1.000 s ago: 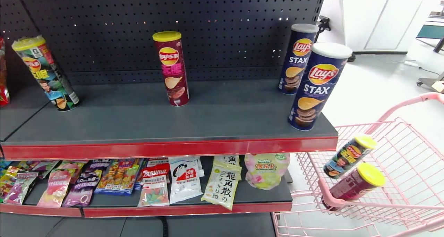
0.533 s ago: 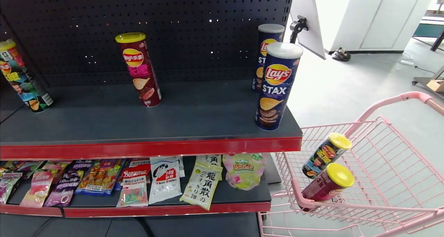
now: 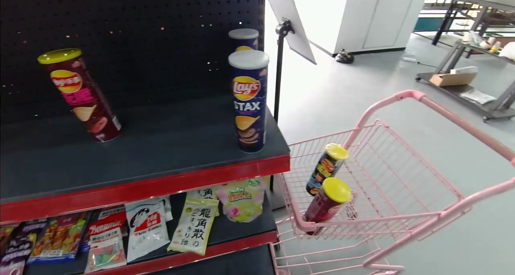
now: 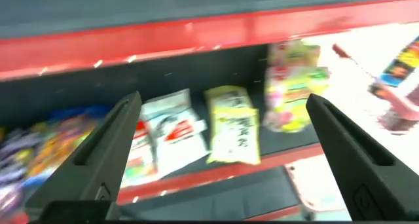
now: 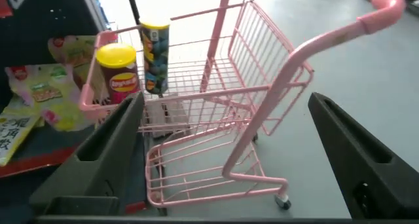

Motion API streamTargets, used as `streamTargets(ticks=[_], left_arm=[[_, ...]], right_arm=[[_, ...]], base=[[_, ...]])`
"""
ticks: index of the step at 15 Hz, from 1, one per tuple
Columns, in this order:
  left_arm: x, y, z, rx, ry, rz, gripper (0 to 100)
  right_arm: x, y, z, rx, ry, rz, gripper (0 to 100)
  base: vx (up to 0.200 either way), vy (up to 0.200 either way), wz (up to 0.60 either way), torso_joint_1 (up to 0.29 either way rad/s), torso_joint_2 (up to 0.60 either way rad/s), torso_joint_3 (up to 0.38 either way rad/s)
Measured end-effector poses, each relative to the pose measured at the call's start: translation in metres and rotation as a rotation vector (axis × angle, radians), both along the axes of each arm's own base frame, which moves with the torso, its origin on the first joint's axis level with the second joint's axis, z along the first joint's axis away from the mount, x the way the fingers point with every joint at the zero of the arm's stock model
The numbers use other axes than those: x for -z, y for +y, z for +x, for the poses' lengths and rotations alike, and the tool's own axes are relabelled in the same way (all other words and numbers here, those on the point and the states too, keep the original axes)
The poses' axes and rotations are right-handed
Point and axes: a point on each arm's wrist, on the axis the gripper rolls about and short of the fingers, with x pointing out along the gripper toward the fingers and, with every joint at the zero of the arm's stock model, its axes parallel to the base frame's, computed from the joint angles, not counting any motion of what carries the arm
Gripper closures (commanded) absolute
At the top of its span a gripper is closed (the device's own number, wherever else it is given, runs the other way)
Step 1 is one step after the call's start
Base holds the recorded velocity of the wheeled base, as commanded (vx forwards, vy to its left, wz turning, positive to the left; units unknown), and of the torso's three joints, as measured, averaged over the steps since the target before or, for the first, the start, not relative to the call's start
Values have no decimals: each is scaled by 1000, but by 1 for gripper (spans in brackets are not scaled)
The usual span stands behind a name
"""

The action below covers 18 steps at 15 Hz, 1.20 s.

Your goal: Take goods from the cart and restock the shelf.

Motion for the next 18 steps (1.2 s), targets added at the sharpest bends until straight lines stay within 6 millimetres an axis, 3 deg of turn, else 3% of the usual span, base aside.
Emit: streamTargets(ticks=[9, 18], left_arm=[[0, 0, 0, -1, 0, 0, 0], [0, 0, 0, -1, 1, 0, 0]], right_arm=[[0, 0, 0, -1, 1, 0, 0], [0, 0, 0, 0, 1, 0, 0]], base=[[0, 0, -67, -6, 12, 12], [0, 0, 0, -155, 470, 312]])
